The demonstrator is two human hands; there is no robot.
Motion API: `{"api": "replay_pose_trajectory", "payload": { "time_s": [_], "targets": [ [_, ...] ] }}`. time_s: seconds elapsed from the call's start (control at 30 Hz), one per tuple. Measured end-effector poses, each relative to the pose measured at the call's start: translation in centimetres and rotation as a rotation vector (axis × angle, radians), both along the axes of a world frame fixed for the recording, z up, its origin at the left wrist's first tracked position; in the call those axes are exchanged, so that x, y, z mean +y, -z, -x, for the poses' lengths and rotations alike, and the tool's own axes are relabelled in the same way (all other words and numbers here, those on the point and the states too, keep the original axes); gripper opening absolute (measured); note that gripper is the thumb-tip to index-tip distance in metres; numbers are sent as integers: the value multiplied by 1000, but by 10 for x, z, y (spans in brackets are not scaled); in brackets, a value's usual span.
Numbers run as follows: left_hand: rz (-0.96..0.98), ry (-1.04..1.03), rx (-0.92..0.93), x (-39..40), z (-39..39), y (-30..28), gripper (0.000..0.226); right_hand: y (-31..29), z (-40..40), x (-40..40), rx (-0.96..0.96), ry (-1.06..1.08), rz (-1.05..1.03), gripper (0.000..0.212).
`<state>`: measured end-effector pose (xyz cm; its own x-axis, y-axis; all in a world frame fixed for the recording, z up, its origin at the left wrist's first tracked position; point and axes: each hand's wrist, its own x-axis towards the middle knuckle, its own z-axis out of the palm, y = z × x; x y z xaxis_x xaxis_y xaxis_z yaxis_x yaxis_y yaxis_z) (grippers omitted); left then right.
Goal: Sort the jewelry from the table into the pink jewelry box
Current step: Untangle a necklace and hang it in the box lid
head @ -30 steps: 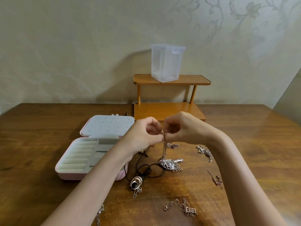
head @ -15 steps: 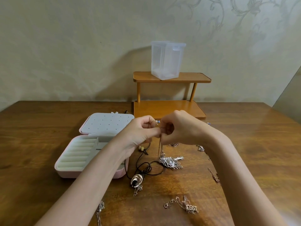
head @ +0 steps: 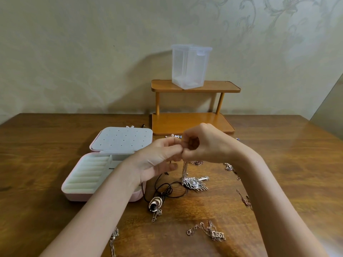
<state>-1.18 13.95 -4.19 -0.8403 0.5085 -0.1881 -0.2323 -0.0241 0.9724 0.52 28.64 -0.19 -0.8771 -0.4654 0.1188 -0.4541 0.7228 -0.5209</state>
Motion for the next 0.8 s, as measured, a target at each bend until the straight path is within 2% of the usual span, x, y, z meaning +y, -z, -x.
{"api": "replay_pose_trajectory", "payload": {
  "time_s": [0.1,0.23,0.3,0.4,0.57,0.8],
  "targets": [
    [-116,-26,-38,2,-2,-2,17,-2,-1,1,-24,8,81,15],
    [62,-180,144,6,0,3,18,2,1,-1,-24,40,-41,22],
    [160,-226,249,6,1,2,21,4,2,-3,-36,41,-81,18],
    [182,-243,318,6,-2,1,25,3,2,-3,-24,36,-124,9],
    [163,-226,283,6,-1,3,22,-2,2,8,79,5,-18,4],
    [160,-236,265,6,-1,3,16,2,4,12,30,12,62,8]
  ]
}}
